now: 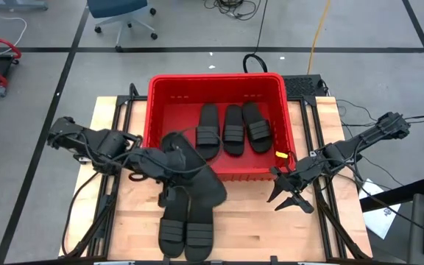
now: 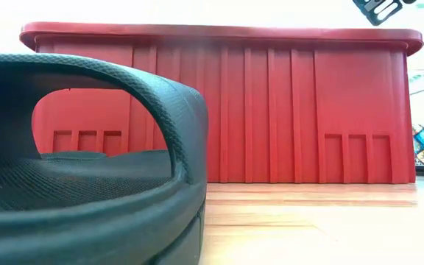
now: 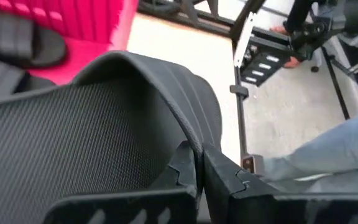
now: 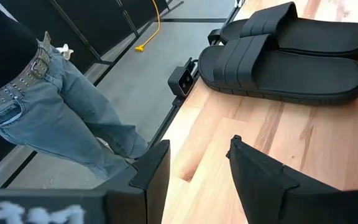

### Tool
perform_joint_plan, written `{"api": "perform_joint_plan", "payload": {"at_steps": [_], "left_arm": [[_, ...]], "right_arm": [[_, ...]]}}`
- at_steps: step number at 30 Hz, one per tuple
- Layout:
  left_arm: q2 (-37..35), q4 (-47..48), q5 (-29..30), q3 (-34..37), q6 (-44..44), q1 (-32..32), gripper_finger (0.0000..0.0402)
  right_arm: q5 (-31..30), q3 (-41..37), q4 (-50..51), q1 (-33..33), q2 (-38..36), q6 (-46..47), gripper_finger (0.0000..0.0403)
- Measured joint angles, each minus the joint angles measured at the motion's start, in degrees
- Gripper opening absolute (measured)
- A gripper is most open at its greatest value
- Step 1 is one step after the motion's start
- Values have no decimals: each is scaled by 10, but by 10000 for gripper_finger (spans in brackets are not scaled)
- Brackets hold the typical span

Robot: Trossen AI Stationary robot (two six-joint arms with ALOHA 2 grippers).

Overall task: Pick and place slides into bin
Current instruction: Put the black slide into the red bin

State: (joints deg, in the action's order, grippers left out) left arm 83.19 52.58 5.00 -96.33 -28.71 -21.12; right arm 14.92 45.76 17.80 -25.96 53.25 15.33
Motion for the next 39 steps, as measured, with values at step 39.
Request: {"api": "perform_joint_plan", "payload": {"at_steps": [39], "left_arm": [[-55, 226, -81, 0, 406, 398, 0]], "right_arm": [[-385, 0, -294, 1, 0, -208, 155]]}}
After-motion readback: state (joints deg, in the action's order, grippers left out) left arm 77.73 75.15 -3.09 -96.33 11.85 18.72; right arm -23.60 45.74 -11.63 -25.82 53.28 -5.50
